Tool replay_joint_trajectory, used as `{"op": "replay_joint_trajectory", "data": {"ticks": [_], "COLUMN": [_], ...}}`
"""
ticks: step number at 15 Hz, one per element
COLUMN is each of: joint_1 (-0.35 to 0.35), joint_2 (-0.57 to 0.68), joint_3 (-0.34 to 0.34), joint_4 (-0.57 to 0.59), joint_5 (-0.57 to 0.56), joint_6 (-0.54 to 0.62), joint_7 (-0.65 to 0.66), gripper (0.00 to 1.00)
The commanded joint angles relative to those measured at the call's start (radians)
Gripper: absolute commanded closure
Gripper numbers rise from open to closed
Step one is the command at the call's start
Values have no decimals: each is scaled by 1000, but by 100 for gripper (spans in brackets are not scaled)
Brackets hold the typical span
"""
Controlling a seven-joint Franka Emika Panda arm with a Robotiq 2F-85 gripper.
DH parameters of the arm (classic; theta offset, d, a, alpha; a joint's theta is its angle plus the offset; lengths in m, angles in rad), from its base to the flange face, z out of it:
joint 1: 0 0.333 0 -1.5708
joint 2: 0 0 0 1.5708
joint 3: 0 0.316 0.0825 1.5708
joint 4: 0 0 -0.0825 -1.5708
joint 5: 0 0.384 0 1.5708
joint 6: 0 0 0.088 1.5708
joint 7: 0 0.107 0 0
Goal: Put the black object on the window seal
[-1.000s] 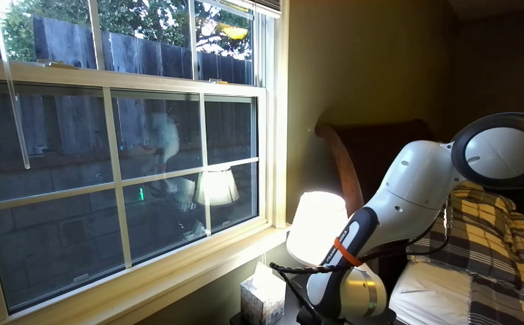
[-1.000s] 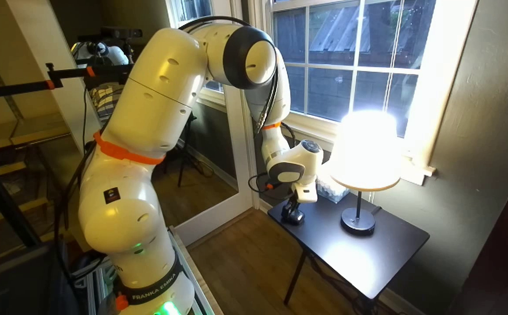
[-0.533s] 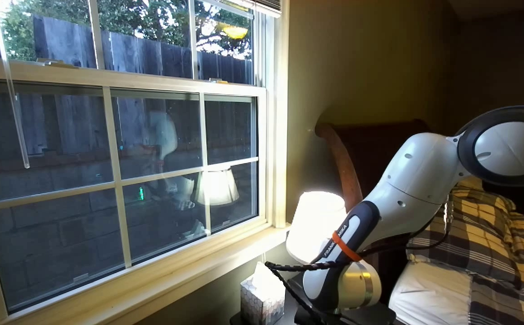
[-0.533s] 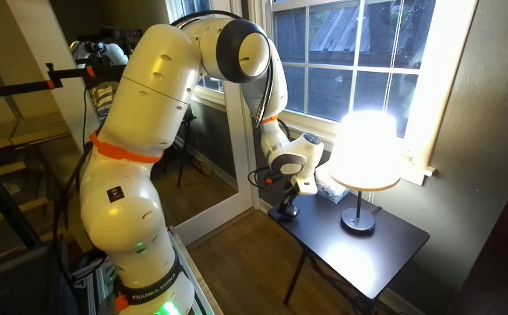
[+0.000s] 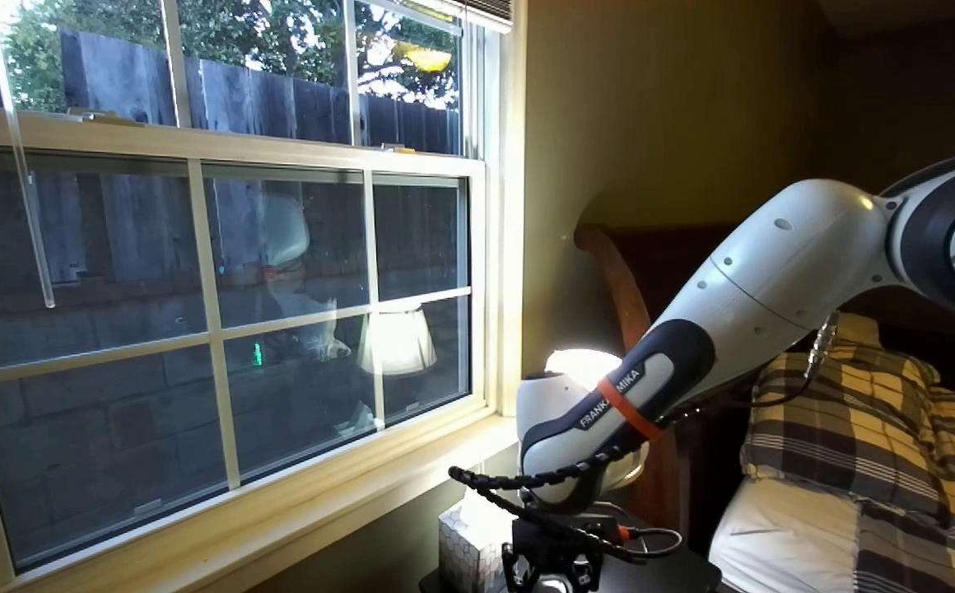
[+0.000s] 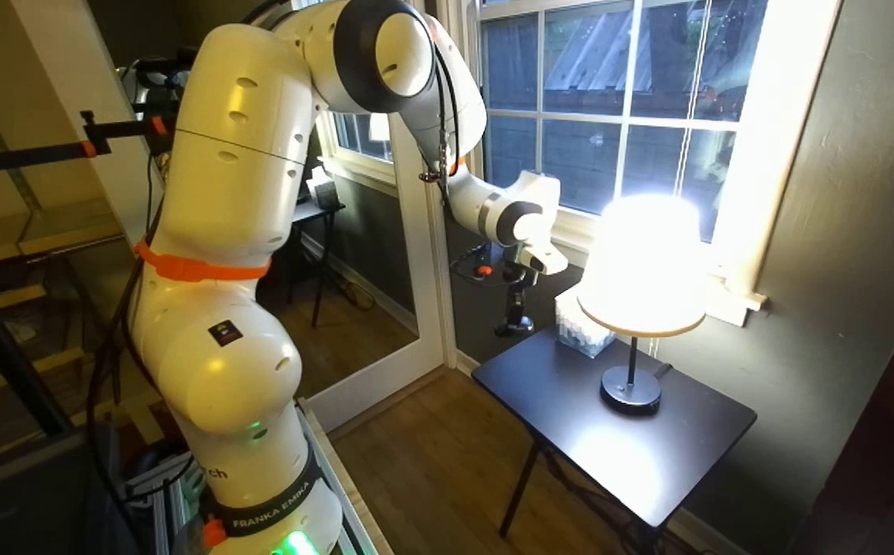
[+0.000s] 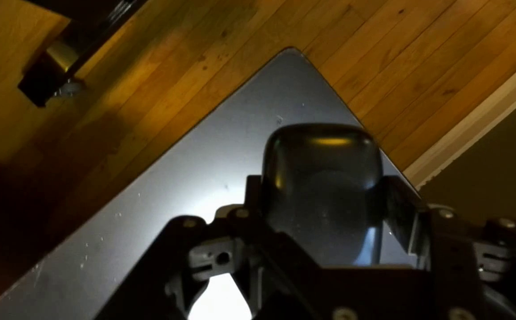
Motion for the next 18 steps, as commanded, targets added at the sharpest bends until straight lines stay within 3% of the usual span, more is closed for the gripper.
{"op": "replay_joint_trajectory", "data": {"ticks": [1,6,7,13,18], "joint_1": [14,20,20,13,-44], "joint_2": [0,2,3,51,138], "joint_3": [-11,-16,-17,-77,-21], "joint_4": [22,45,45,233,435], "joint_5": [-23,-46,-46,-188,-104], "joint_6": [-11,-21,-21,-23,50], "joint_7": [-3,-9,-10,-82,-296], "gripper": [32,32,57,57,57]}}
